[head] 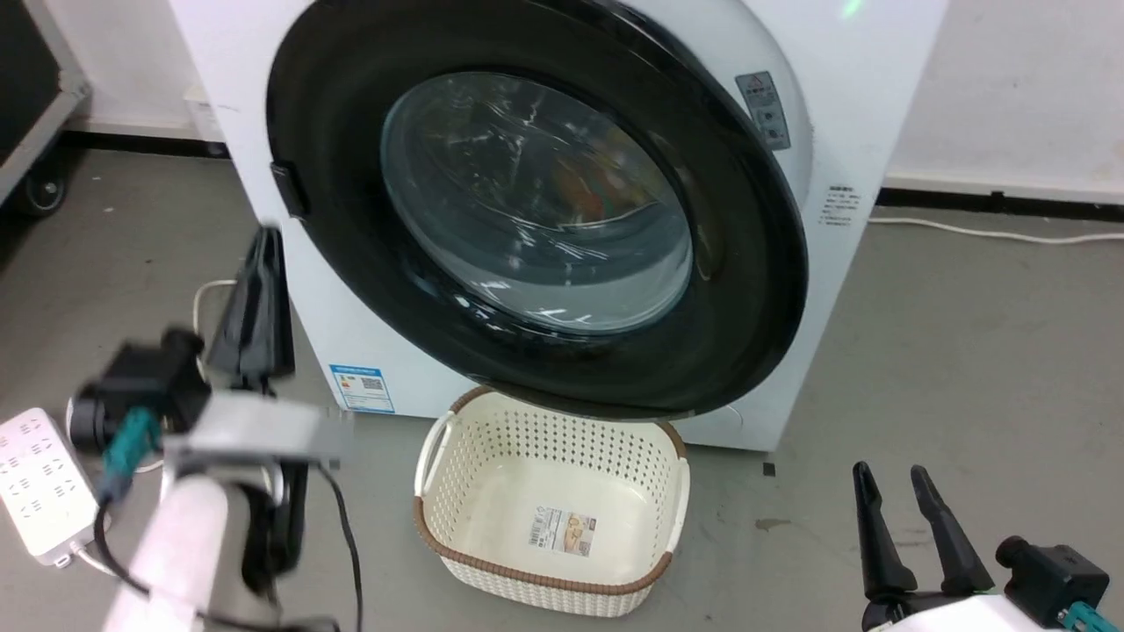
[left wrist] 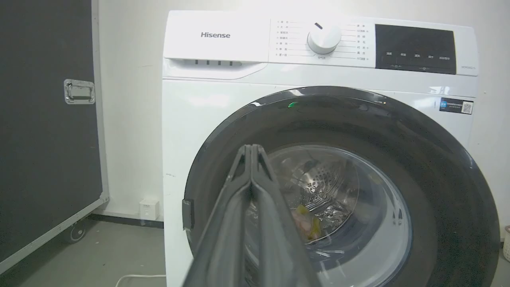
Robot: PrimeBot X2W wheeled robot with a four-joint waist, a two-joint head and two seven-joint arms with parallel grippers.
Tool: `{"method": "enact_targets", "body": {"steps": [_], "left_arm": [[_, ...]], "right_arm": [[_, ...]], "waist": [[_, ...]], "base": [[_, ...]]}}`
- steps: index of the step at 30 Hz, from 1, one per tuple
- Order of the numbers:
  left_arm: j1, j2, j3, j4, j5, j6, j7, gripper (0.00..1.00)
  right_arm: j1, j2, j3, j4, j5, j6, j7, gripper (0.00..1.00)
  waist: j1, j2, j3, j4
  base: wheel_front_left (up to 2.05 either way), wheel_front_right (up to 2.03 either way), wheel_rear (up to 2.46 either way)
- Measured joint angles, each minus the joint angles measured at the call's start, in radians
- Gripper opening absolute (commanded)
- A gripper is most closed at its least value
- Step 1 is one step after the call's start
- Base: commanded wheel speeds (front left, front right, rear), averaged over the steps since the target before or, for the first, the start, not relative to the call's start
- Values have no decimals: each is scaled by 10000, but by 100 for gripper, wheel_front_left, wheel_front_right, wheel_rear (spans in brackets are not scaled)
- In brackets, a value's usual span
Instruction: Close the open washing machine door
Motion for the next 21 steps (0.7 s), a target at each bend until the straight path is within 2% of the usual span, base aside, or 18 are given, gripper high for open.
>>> {"method": "enact_targets", "body": {"steps": [10, 21], "left_arm": [[2279, -322, 265, -305, 82, -437, 0, 0], [3700, -671, 245, 132, -585, -291, 374, 0]], "right_arm": [[146, 0, -4, -33, -86, 0, 0, 100], [365, -2, -82, -25, -412, 0, 2, 100]], "waist": [[0, 0, -209, 175], [1, 0, -249, 169]], "base": [[0, 0, 0], [0, 0, 0]]}}
